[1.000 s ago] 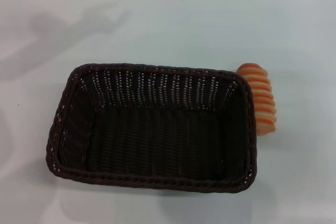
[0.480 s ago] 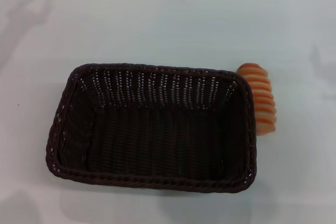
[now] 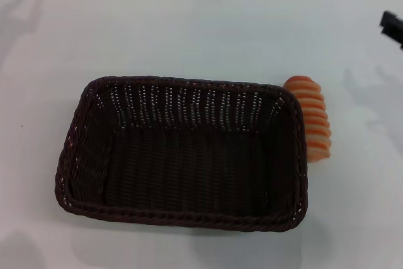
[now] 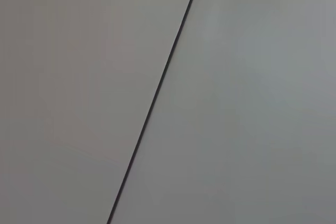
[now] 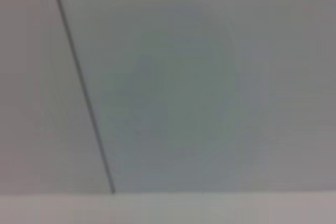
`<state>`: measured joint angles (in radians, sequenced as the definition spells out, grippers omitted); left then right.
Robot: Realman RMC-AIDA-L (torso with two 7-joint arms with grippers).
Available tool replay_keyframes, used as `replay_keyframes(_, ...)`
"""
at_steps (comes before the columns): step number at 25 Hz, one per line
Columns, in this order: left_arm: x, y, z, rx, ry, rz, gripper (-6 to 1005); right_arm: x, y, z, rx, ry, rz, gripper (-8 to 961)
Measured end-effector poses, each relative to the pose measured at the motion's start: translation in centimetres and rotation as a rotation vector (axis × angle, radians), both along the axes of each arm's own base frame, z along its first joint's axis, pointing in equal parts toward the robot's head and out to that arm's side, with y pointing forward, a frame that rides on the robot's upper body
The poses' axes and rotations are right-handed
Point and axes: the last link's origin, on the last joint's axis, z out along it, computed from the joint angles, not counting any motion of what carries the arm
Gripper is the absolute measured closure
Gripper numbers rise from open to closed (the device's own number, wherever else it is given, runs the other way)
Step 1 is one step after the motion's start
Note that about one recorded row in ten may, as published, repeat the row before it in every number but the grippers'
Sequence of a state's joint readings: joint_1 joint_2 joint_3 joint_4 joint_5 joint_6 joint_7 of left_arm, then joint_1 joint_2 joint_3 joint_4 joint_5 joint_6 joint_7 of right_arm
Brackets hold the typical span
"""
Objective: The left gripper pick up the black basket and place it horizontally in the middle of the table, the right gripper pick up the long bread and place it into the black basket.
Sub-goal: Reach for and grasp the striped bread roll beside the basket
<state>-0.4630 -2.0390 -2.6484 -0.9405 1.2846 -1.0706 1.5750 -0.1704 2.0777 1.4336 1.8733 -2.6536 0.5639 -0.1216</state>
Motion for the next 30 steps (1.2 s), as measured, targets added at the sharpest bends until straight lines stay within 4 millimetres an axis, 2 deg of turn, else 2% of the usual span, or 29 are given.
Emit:
replay_keyframes(10, -0.1, -0.3, 0.7, 0.02, -0.001, -0.003, 498, -0.6, 0.2, -1.5, -0.159, -0.031, -0.038, 312)
replay_keyframes(19, -0.3, -0.5, 1.2, 0.03, 0.001, -0.002, 498, 0.1, 0.8, -2.9, -0.3, -0.072, -0.103, 311)
replay_keyframes(30, -0.3, -0.6, 1.4, 0.034, 0.005, -0.001, 498, 0.4, 1.3, -3.5, -0.371, -0.114, -0.12, 311)
